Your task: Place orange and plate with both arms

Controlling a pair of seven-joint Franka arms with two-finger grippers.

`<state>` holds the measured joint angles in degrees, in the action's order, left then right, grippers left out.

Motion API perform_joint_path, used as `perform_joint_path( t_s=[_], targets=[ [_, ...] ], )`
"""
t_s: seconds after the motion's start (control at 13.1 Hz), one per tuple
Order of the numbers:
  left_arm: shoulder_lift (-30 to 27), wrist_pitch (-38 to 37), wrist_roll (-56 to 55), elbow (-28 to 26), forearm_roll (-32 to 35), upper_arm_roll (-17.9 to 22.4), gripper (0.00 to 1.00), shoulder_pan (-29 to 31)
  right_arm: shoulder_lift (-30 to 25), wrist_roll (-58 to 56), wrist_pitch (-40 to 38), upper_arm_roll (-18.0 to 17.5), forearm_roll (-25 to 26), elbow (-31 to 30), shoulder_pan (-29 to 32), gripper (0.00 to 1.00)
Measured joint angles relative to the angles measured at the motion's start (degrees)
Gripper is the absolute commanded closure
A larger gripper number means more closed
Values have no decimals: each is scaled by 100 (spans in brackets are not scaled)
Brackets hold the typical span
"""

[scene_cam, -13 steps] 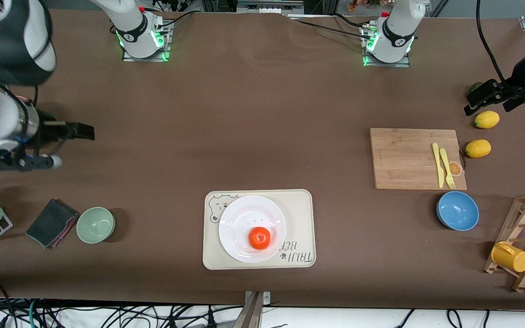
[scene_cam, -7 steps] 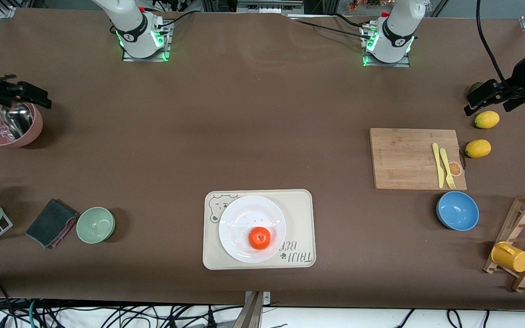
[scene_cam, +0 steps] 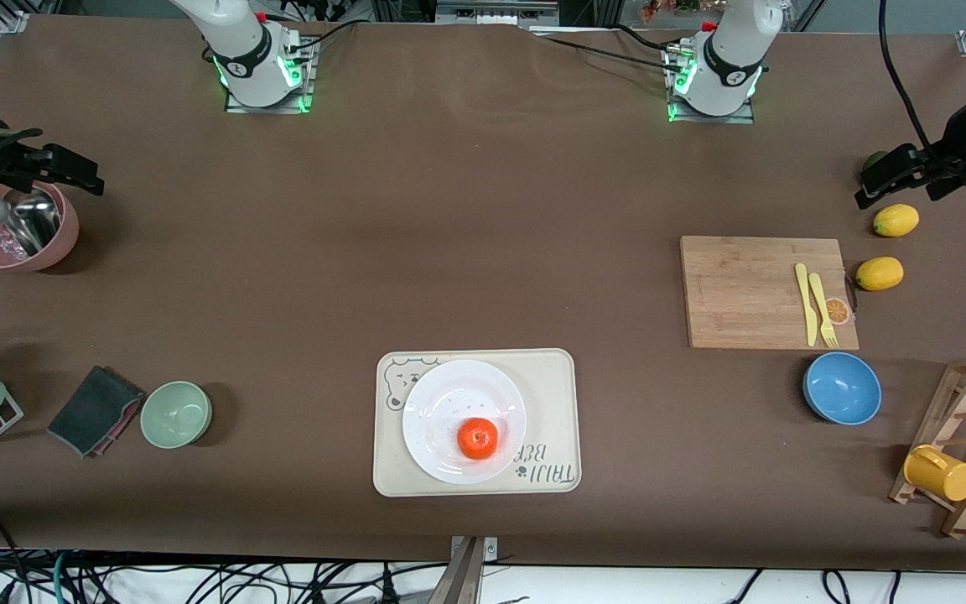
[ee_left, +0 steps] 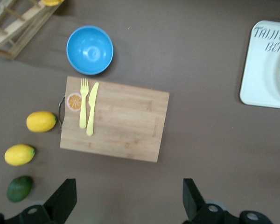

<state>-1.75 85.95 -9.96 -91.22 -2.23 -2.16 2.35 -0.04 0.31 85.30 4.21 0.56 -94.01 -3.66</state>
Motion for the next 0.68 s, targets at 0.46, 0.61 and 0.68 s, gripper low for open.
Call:
perform_joint_path(
  t_s=[0.46, 0.61, 0.68],
  targets=[
    [-19, -380, 0, 13, 0, -6, 0, 56, -27, 61, 35, -172, 0, -71, -23, 0],
    [-21, -426, 0, 15, 0, -10, 0, 56, -28, 75, 43, -192, 0, -81, -23, 0],
    [-21, -432, 0, 15, 0, -12, 0, 56, -27, 76, 49, -192, 0, -87, -22, 0]
  ],
)
